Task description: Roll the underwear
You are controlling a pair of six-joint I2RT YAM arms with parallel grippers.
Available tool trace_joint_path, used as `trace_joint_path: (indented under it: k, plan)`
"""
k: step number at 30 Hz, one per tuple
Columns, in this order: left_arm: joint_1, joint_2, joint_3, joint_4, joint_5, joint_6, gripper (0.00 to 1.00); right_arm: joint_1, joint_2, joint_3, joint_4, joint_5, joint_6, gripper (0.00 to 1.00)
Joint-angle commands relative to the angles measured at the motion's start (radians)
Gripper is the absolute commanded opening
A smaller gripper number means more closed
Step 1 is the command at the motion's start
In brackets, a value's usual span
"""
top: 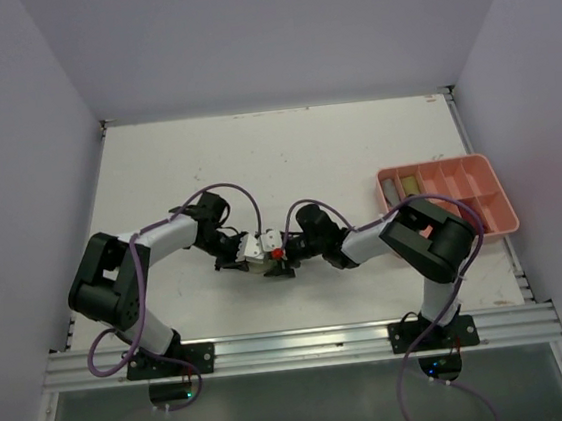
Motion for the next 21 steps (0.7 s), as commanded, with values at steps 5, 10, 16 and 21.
trace_joint_path:
  k: [5,10,16,21]
  plan:
    - [-0.005,0.031,-0.033,-0.057,-0.05,0.018,0.03,0.009,0.026,0.009,-0.011,-0.015,-0.028,0.54]
    - [-0.005,0.027,-0.033,-0.062,-0.047,0.019,0.03,0.009,0.039,0.025,-0.068,0.003,-0.055,0.36]
    - [-0.005,0.011,-0.042,-0.063,-0.046,0.013,0.06,0.008,0.036,0.032,-0.1,0.02,-0.072,0.18]
    - [-0.002,-0.025,-0.04,-0.036,-0.038,-0.022,0.33,0.009,0.012,0.011,-0.11,0.03,-0.078,0.0]
